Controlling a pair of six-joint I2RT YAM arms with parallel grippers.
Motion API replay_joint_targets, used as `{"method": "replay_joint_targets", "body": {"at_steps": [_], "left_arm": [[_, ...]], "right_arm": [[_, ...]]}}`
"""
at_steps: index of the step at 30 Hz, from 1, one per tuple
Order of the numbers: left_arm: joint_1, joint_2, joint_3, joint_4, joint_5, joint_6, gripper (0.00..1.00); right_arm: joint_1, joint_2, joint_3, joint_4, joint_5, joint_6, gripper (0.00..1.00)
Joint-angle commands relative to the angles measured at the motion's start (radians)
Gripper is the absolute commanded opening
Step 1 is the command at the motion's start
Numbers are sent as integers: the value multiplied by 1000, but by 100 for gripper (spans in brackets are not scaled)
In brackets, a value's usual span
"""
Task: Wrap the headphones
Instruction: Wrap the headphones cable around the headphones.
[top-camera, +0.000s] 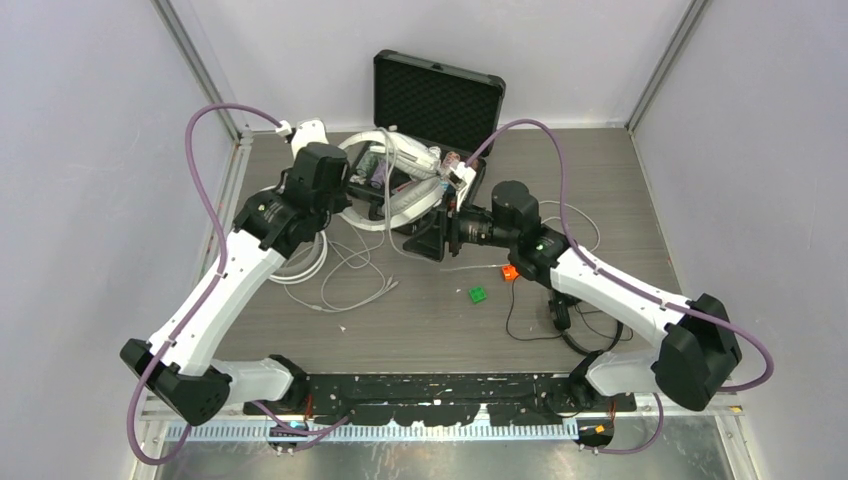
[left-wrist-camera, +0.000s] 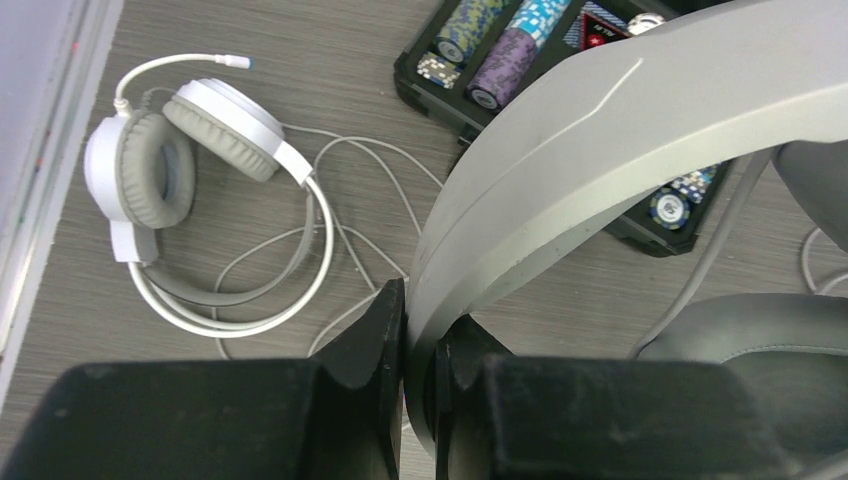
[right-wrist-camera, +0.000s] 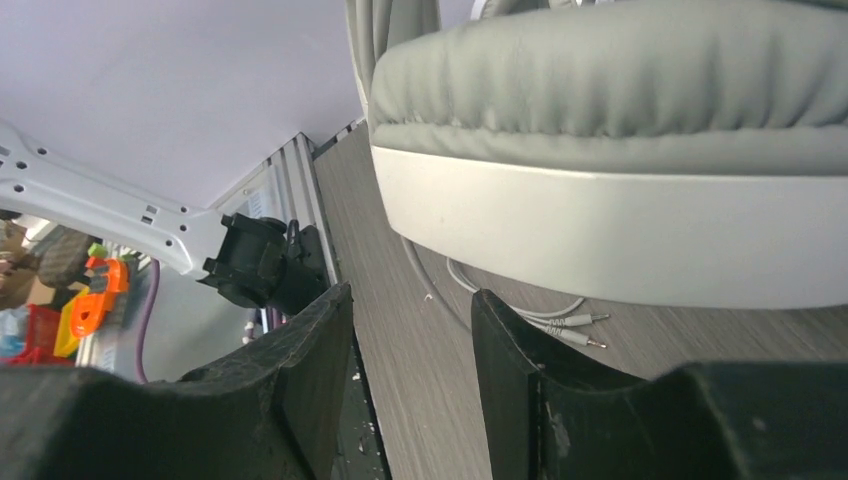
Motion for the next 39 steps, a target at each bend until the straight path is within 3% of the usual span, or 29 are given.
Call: {"method": "replay_joint_targets", "body": {"at_steps": [1, 5, 12, 18, 31, 36, 39], "left_arm": [[5, -43, 68, 121, 27, -77, 0], [5, -45, 79, 110, 38, -86, 0], [4, -53, 95, 103, 83, -134, 0], [4, -48, 119, 90, 83, -152, 0], [5, -80, 139, 99, 152, -207, 0], [5, -96, 117, 137, 183, -222, 0], [7, -105, 104, 167, 214, -258, 0]], "right_arm": [[5, -67, -18, 82, -41, -72, 56], [6, -102, -57, 143, -65, -147, 64], [7, -135, -174, 314, 0, -309, 65], [7, -161, -218, 359, 41, -346, 66], [7, -52, -259, 479, 32, -415, 69], [6, 11, -300, 594, 26, -398, 67], [6, 37, -307, 595, 28, -398, 55]]}}
